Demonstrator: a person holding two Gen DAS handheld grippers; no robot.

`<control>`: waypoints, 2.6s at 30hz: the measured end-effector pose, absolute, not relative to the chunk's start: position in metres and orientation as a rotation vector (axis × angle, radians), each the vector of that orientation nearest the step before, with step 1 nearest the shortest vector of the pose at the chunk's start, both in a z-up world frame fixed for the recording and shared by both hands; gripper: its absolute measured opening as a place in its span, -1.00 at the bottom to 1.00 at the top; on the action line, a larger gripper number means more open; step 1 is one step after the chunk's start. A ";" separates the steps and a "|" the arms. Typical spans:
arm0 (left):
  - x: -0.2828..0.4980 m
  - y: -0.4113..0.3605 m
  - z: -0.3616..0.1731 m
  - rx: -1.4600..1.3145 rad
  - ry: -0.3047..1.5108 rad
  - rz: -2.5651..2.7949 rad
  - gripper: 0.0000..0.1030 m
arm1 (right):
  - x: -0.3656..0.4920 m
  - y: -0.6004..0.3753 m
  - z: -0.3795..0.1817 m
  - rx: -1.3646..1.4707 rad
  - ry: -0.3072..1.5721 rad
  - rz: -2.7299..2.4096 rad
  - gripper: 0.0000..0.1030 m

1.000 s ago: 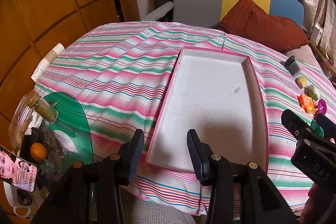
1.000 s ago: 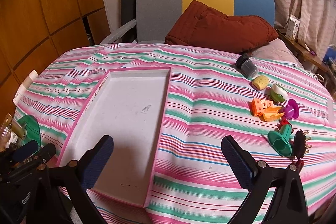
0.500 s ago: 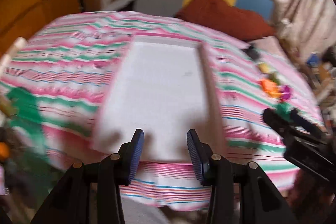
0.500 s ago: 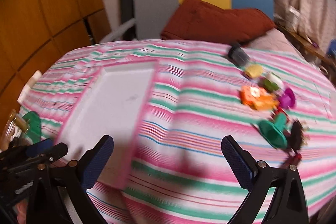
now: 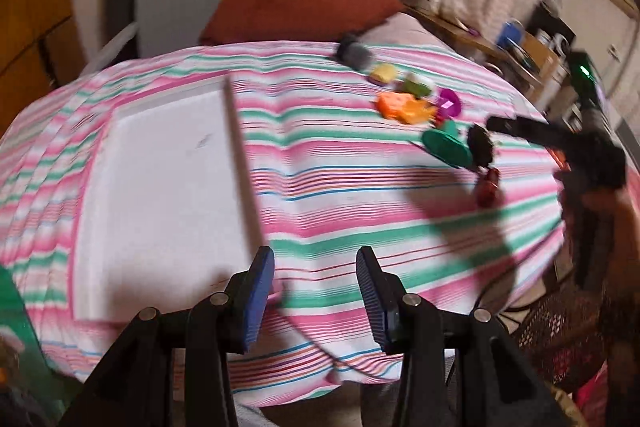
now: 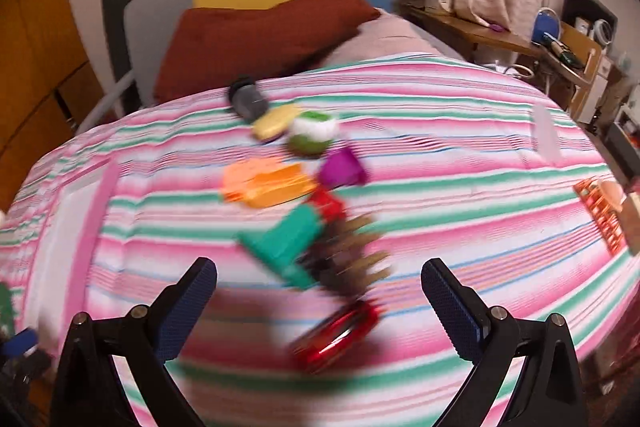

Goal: Organize rigid objects
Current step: 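Grasp the red capsule with the left tool while the right tool grasps the brown flower-shaped knob, then carry the red capsule into the white tray and open the left tool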

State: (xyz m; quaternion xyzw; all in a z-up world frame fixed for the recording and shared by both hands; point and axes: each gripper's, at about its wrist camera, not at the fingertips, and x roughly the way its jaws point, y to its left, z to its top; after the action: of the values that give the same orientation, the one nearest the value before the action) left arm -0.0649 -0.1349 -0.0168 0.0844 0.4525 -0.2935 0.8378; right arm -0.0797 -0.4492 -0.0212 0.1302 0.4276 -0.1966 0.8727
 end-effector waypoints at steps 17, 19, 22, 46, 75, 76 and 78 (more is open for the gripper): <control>-0.063 -0.192 -0.030 0.210 0.999 -0.730 -0.17 | -0.089 -0.538 -0.067 0.723 0.977 -0.353 -0.03; -0.062 -0.200 -0.030 0.206 0.996 -0.754 -0.17 | -0.098 -0.553 -0.071 0.827 0.952 -0.353 0.00; -0.060 -0.213 -0.030 0.204 0.995 -0.791 -0.17 | -0.110 -0.571 -0.074 0.926 0.909 -0.394 0.06; -0.076 -0.369 -0.069 0.398 0.951 -1.040 -0.16 | -0.145 -0.576 -0.025 0.694 0.722 -0.679 0.61; -0.069 -0.314 -0.088 0.347 0.904 -0.982 -0.50 | -0.086 -0.541 -0.055 0.436 0.928 -0.573 -0.01; -0.067 -0.314 -0.087 0.343 0.903 -0.981 -0.50 | -0.086 -0.542 -0.057 0.451 0.929 -0.568 -0.06; -0.067 -0.313 -0.088 0.334 0.907 -0.979 -0.50 | -0.085 -0.544 -0.060 0.460 0.927 -0.570 -0.15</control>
State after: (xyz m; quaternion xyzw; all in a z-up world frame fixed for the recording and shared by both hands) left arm -0.0669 -0.3129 -0.0876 0.1542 0.4187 -0.4520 0.7724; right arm -0.0846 -0.5437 -0.0599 0.2170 0.4371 -0.2689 0.8304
